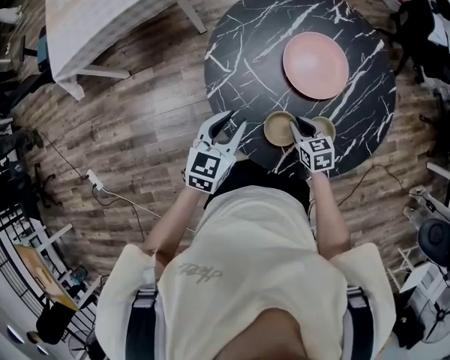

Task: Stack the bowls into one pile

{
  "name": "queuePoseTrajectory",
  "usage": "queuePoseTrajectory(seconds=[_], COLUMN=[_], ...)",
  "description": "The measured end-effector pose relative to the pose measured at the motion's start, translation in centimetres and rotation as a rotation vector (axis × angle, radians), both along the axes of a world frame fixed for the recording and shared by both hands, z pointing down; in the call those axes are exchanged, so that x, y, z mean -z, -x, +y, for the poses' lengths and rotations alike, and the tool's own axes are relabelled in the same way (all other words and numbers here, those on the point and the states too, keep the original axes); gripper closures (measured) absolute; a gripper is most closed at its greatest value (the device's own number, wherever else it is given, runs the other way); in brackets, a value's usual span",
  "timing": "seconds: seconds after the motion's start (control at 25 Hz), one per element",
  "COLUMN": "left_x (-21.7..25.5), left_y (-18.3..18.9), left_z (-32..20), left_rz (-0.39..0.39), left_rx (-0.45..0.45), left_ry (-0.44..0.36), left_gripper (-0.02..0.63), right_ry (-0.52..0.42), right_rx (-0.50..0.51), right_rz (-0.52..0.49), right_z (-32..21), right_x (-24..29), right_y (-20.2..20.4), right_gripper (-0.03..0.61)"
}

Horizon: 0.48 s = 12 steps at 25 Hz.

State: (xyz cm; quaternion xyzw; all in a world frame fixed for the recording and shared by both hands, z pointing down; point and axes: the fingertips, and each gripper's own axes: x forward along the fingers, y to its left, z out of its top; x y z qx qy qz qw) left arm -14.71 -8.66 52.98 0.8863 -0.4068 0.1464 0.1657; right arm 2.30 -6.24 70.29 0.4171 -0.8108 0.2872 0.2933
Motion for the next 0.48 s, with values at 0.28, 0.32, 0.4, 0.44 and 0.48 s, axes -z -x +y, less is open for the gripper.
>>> queuePoseTrajectory(seconds=[0.28,0.32,0.4,0.44,0.48], left_x=[-0.7,-0.7,-0.8,-0.8,-0.8], left_y=[-0.4,-0.6,-1.0,-1.4,-1.7], left_z=[0.4,0.5,0.5,0.5,0.4], left_rz=[0.008,0.011,0.017,0.019,0.022], left_rx=[-0.001,-0.003,-0.006,-0.008,-0.011], left_ry=[0.011,0.011,0.01,0.009,0.007], left_gripper=[0.476,0.476,0.476,0.476,0.476], right_ry=[-0.016,-0.02,-0.029,-0.035,-0.041], right_rx=[-0.029,-0.027,-0.021,-0.018,-0.015], right_rz=[0.001,0.005,0.01,0.013,0.018], right_z=[-0.2,-0.2,0.1,0.2,0.4], right_x=[0.8,1.1,1.8,2.2,2.5], right_y=[-1.0,-1.1,-1.5,-1.8,-2.1], right_gripper=[0.495,0.495,0.495,0.495,0.495])
